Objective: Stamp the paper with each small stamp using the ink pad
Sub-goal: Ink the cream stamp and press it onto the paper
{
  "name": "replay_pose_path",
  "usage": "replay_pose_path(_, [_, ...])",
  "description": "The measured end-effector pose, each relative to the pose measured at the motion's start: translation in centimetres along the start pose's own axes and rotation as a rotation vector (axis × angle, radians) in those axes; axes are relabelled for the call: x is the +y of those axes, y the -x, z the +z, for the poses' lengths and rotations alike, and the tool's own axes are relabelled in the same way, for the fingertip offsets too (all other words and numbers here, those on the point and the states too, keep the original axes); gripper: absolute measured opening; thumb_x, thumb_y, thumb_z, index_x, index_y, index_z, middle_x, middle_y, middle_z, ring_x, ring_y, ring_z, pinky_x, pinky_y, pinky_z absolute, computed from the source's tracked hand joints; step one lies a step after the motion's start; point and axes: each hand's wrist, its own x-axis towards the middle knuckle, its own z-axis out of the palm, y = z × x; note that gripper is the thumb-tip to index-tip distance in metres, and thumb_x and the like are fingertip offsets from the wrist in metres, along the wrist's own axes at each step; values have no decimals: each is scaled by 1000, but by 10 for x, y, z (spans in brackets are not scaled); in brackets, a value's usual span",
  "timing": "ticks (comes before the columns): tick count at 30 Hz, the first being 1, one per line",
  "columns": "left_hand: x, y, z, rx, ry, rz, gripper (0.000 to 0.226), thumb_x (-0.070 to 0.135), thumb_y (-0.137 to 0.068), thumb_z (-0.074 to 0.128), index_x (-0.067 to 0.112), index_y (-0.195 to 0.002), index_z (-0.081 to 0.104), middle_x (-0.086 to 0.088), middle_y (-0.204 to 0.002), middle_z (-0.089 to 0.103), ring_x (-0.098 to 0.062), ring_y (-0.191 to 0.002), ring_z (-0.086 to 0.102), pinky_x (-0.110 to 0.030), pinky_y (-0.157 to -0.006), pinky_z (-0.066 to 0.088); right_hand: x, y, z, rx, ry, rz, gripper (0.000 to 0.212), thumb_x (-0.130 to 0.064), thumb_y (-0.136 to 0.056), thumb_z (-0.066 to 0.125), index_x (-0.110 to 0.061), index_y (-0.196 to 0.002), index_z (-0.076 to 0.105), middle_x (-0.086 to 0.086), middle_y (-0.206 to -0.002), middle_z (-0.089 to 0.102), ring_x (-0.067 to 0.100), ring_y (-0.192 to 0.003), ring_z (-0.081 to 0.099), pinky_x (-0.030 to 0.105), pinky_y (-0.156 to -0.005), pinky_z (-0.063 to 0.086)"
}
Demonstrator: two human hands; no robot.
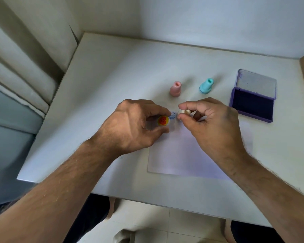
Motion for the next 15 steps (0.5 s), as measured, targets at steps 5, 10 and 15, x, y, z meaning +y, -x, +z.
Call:
replay_pose_path(5, [1, 0, 0, -2, -4, -13, 30, 33, -77, 71, 30, -107, 74, 11, -89, 71, -9, -84, 70, -34, -81, 58, -4, 1, 0, -37, 100, -86, 26, -14, -79, 78, -14, -104, 75, 0, -84, 69, 7, -67, 60, 11, -72, 49])
replay_pose_path(10, [1, -1, 0, -4, -15, -25, 30, 33, -76, 71, 31, -105, 74, 11, -88, 71, -9, -84, 69, -34, -82, 58, -9, -6, -4, -101, 154, -84, 28, -13, -79, 78, -13, -106, 75, 2, -82, 70, 9, -68, 57, 17, -72, 46])
replay_pose_path(15, [2, -1, -1, -9, -62, -21, 31, 34, -76, 70, 32, -106, 74, 14, -88, 70, -6, -83, 68, -31, -79, 57, -12, -11, -6, -143, 177, -79, 23, -8, -79, 77, -13, -101, 76, 4, -81, 73, 14, -68, 61, 23, -73, 52])
